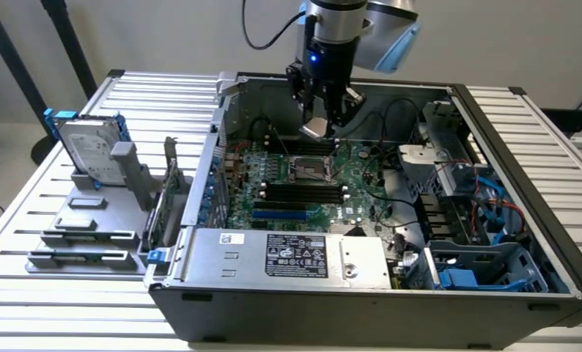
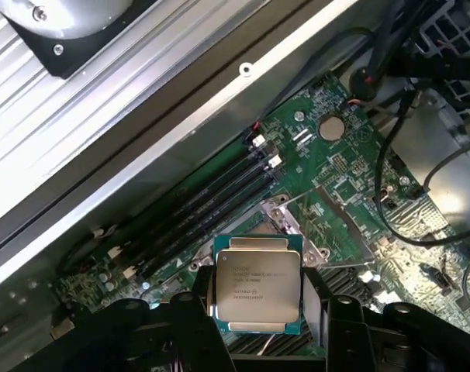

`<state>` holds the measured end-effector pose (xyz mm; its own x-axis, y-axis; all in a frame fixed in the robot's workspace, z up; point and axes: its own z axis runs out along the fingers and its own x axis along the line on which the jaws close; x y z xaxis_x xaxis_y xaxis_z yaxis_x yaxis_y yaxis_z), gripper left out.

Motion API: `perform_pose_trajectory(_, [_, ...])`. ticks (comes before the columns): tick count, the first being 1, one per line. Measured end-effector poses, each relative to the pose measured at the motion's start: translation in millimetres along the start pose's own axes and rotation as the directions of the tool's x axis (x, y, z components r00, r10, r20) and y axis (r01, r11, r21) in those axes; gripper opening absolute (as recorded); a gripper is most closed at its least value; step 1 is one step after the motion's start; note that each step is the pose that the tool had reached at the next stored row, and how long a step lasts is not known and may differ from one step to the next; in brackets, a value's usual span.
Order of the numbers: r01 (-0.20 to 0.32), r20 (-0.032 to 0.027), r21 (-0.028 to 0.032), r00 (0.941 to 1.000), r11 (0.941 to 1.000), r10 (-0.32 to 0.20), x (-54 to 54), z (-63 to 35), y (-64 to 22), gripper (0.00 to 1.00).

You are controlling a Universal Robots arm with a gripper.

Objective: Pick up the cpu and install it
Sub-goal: 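Place the cpu into insertion slot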

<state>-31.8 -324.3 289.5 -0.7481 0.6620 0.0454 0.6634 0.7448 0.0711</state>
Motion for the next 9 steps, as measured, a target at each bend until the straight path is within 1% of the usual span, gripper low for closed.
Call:
perform_pose_trajectory(2, [-0.037,0.0026,-0.0018,0.9993,0.9993,0.037,-0.1,1.4,-0.1,0.55])
perform_pose_trajectory(4, [-0.073,0.0051,-0.0036,0.9973,0.9974,0.073,-0.1,2.7,-0.2,0.55])
perform_pose_trajectory(7, [-0.126,0.0086,-0.0063,0.992,0.992,0.126,-0.2,4.6,-0.3,0.55])
perform_pose_trajectory(9, [-0.162,0.0109,-0.0082,0.9868,0.9868,0.162,-0.3,5.9,-0.4,0.55])
